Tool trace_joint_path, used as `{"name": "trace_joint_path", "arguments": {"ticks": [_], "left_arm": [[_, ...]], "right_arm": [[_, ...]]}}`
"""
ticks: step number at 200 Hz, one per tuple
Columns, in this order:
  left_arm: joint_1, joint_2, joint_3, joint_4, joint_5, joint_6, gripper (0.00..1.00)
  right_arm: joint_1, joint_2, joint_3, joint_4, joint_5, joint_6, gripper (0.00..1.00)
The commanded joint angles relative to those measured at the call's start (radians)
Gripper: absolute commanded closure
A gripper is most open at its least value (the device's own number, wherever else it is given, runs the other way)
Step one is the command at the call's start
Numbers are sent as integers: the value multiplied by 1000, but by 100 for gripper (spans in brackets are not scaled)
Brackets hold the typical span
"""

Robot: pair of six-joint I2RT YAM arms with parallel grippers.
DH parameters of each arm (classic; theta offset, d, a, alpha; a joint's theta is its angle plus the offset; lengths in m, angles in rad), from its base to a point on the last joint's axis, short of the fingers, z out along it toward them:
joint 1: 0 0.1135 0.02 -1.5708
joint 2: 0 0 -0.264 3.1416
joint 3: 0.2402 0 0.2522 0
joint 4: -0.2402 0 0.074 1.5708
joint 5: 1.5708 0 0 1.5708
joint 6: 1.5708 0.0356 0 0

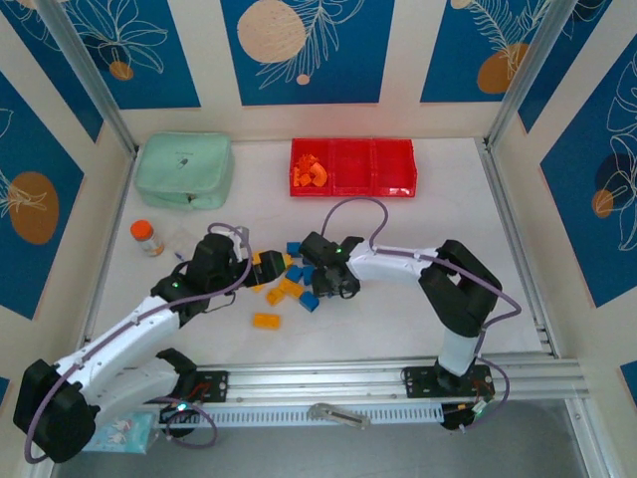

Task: Sort the legos into containers by color
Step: Pick up the lego from the center of the table, then place the lego in the container.

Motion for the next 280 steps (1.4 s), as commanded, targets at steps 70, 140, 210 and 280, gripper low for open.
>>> {"name": "trace_joint_path", "arguments": {"ticks": [70, 140, 210, 280], "left_arm": [[-8, 19, 2, 13, -23, 5, 1], [-3, 65, 65, 30, -49, 26, 1], [53, 198, 187, 63, -39, 51, 1], [110, 297, 260, 96, -47, 80, 1]], "right_arm": [[-30, 11, 15, 1, 27, -69, 55], [-145, -79, 83, 9, 42, -160, 56], [-366, 98, 390, 114, 50, -309, 56], [-502, 435, 825, 121, 32, -394, 52]]}}
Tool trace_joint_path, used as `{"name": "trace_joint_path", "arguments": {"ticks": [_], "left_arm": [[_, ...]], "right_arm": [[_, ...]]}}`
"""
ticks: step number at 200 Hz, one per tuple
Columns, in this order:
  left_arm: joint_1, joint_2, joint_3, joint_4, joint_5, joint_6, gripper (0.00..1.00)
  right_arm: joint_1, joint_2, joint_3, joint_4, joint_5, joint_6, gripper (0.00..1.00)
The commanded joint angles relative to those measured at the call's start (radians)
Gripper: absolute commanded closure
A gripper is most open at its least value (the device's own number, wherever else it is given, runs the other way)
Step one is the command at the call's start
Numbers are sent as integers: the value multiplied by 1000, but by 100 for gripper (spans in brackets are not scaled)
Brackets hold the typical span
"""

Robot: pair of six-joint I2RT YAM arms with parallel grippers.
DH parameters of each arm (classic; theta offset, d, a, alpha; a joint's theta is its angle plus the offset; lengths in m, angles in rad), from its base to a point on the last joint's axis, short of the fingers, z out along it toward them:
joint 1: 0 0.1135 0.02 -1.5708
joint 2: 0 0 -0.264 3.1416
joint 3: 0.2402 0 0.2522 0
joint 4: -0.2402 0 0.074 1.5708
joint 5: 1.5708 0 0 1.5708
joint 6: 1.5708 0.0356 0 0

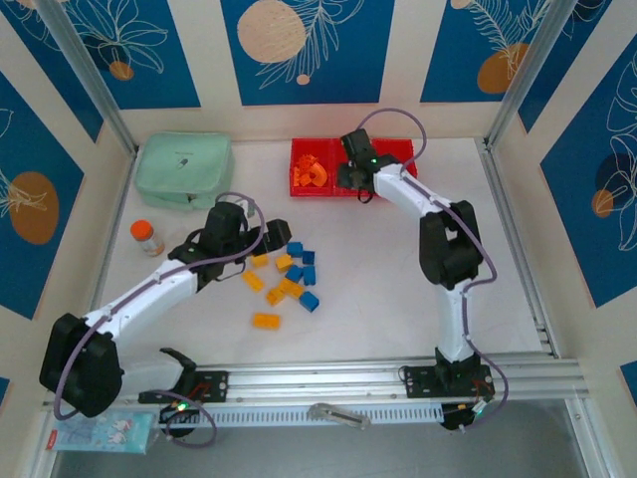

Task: Sort the legos into containers by color
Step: Place the lego in the container, then pick up the lego from the bottom-center of the table.

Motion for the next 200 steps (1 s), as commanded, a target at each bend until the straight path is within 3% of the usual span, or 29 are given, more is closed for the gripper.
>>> {"name": "trace_joint_path", "arguments": {"ticks": [1, 33, 77, 154, 200], "left_arm": [[22, 17, 45, 28, -13, 35, 1], [34, 28, 72, 24, -23, 50, 1], [36, -11, 73, -4, -8, 63, 1], [36, -202, -49, -117, 57, 39, 1], [36, -363, -149, -204, 68, 4, 1]], "right_arm": [[-24, 86, 132, -17, -4, -53, 52], [-40, 173, 304, -81, -31, -74, 36], [-28, 70, 229, -71, -79, -76, 28], [106, -320, -253, -77, -179, 23, 23], [232, -473, -501, -94, -218, 97, 22]]}}
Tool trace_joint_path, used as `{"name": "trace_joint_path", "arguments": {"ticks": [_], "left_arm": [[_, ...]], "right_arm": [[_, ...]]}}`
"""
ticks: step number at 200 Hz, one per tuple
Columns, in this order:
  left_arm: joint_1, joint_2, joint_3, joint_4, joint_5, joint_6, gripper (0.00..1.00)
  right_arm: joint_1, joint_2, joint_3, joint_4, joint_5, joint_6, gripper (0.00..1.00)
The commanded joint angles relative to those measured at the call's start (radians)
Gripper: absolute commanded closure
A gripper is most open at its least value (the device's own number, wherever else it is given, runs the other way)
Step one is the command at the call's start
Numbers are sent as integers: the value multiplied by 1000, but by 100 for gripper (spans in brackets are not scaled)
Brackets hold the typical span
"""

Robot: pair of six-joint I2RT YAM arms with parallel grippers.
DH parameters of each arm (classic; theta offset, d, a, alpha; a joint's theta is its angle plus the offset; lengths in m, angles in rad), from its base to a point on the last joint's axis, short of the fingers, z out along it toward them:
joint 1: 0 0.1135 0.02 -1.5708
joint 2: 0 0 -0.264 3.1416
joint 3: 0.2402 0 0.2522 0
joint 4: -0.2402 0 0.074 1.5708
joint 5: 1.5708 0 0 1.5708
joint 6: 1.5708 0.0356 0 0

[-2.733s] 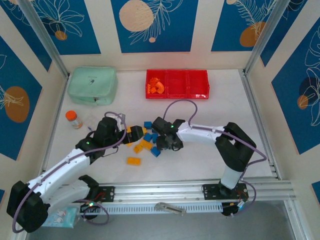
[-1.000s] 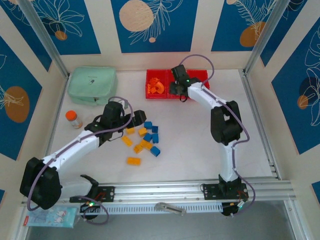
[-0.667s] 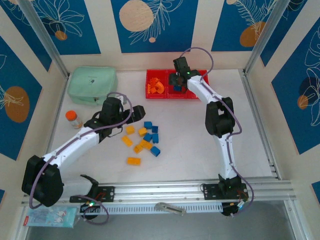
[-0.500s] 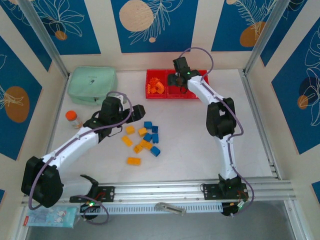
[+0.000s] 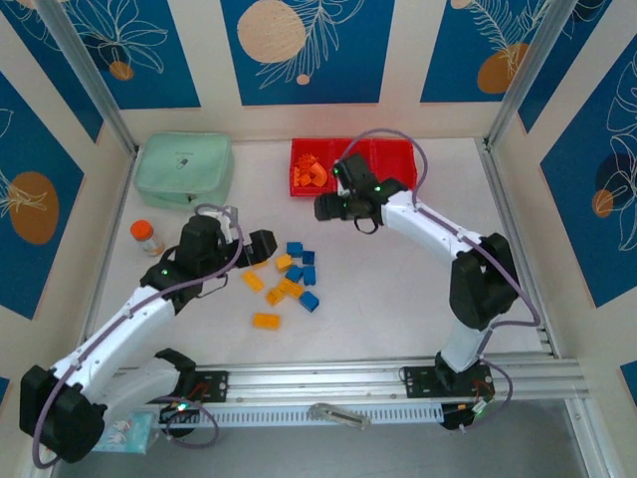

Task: Sort the legos into containers by color
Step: Pick up the lego from the bottom-center of the table.

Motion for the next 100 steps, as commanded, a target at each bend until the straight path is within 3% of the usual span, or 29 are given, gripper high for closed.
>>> {"name": "trace_joint_path", "arguments": {"ticks": [1, 55, 77, 100], "left_arm": [[8, -78, -47, -83, 21, -27, 1], [8, -221, -117, -198, -7, -58, 1], [9, -271, -143, -239, -29, -74, 1], [8, -320, -170, -264, -53, -93, 1]], "right_arm": [[55, -59, -98, -35, -43, 62, 22], [249, -159, -303, -32, -47, 140, 21], [331, -156, -360, 6, -71, 151, 19], [401, -113, -369, -6, -17, 164, 17]]}}
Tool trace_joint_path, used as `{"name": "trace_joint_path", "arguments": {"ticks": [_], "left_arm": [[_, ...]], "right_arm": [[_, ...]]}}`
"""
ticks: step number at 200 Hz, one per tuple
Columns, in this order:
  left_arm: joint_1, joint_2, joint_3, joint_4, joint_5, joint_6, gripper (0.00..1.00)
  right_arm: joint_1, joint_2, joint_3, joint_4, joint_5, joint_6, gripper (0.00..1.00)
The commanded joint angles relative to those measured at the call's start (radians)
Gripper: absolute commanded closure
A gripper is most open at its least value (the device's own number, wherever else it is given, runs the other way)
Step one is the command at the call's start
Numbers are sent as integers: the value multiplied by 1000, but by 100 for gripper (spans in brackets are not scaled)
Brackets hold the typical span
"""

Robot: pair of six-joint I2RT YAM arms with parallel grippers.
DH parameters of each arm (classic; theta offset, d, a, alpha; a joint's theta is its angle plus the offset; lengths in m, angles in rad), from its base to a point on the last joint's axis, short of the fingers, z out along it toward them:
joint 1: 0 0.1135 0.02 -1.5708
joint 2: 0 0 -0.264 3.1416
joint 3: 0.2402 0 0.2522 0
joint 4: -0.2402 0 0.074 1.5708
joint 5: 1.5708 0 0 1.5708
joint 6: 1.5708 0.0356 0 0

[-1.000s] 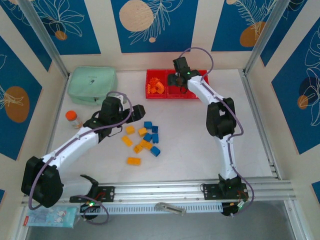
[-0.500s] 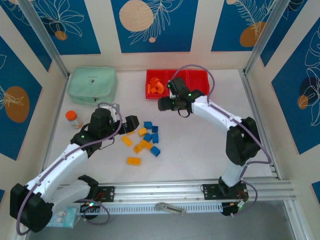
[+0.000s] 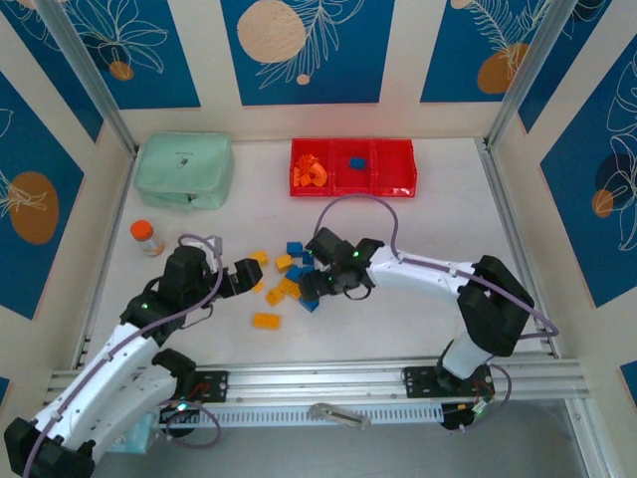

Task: Sort the legos into containers by color
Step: Pick up the lego from the bottom-center of the table.

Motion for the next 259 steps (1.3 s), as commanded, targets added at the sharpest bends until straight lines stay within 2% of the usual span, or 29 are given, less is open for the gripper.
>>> {"name": "trace_joint_path", "arguments": {"ticks": [1, 15, 43, 70, 124, 160, 191, 221, 259], "left_arm": [[8, -48, -30, -61, -41, -31, 1], [8, -72, -43, -66, -52, -41, 1], [8, -90, -49, -75, -64, -45, 1], [9, -89, -50, -74, -66, -40, 1], [8, -75, -50, -66, -69, -35, 1], [8, -63, -49, -55, -66, -34, 1], [8, -43, -36, -38, -56, -29, 1], [8, 1, -14, 4, -36, -20, 1], [8, 118, 27, 100, 8, -11, 1]], "right_arm": [[52, 24, -10, 3, 19, 37, 17], [66, 58, 1, -10, 61, 38, 17], [81, 117, 33, 21, 40, -17, 20], [83, 180, 80, 9, 78, -56, 24], [70, 245, 123, 29, 85, -104, 46], [69, 232, 122, 19, 92, -100, 61], [56, 160, 114, 1, 79, -92, 65], [-19, 57, 141, -37, 89, -93, 65], [-233, 31, 208, -6, 78, -125, 65]]}}
